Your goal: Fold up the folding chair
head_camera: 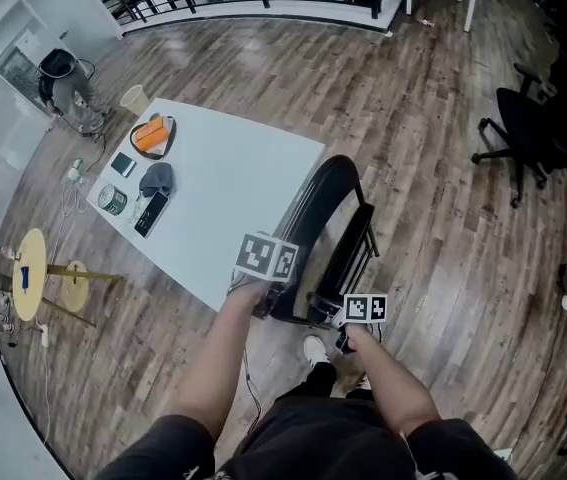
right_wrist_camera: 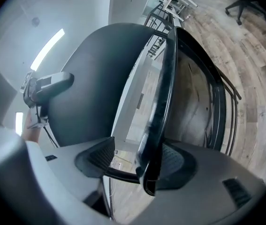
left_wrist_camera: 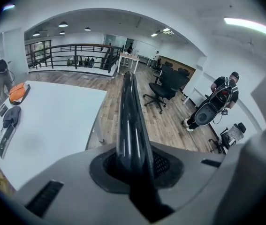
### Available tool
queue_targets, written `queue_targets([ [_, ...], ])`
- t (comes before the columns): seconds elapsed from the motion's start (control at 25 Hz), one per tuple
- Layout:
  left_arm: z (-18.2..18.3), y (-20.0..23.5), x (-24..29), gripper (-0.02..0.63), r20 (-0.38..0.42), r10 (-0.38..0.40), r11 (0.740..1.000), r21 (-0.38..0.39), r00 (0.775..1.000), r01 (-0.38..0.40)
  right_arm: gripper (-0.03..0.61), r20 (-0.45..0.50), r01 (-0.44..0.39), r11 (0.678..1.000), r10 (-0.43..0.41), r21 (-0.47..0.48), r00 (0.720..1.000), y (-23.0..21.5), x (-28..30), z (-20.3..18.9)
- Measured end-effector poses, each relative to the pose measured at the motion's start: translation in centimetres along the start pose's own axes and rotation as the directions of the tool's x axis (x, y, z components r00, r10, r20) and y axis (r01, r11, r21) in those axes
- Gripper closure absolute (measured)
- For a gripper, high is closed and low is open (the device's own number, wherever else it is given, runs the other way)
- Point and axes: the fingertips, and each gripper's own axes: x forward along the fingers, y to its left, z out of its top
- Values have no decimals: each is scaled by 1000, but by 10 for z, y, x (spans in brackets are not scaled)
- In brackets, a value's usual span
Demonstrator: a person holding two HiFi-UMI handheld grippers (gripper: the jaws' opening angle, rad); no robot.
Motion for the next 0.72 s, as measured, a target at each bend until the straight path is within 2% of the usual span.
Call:
queue_targets([
  [0.72, 1, 54, -8, 548, -5, -4, 1000, 1, 1000, 4, 334, -51, -1, 1000, -1, -26, 999, 11, 66, 8],
])
